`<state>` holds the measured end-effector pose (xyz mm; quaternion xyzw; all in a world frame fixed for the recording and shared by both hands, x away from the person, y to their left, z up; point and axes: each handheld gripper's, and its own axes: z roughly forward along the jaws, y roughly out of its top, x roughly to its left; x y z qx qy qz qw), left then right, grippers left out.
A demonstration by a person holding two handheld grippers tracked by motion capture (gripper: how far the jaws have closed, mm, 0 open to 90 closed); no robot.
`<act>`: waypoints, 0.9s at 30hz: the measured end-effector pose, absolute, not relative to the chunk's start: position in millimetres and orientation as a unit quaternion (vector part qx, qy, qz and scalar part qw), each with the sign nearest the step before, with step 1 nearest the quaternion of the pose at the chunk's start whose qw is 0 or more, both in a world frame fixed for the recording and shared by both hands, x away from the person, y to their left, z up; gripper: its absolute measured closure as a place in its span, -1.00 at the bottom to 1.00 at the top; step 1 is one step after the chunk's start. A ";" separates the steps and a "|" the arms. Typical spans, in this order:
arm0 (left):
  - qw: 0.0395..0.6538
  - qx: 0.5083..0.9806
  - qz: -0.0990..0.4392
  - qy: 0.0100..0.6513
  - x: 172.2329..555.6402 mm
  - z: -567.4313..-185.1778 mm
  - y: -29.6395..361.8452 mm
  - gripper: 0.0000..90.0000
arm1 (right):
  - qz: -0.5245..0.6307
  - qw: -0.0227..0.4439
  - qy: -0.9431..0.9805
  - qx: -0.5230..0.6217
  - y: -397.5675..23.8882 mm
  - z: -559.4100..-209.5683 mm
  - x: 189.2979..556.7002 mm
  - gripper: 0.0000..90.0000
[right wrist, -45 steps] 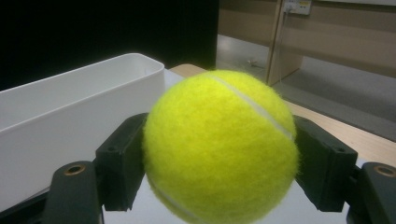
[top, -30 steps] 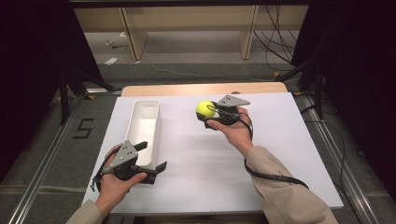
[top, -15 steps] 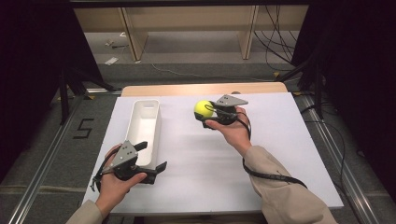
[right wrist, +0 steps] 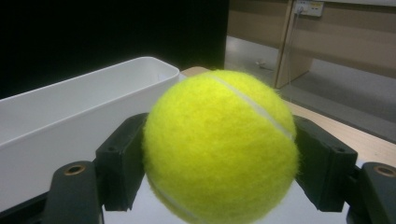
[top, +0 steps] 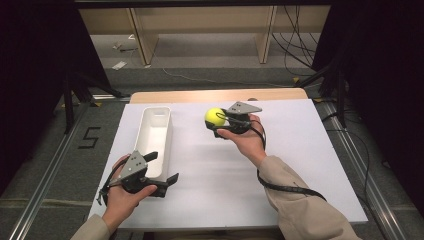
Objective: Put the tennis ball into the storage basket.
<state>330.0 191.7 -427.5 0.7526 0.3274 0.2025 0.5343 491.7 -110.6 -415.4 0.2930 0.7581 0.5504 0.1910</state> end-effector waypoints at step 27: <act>0.535 0.752 0.202 0.328 329.9 -427.5 191.6 -1.00 | 0.553 0.187 0.760 0.285 -98.8 -415.6 492.4 -0.40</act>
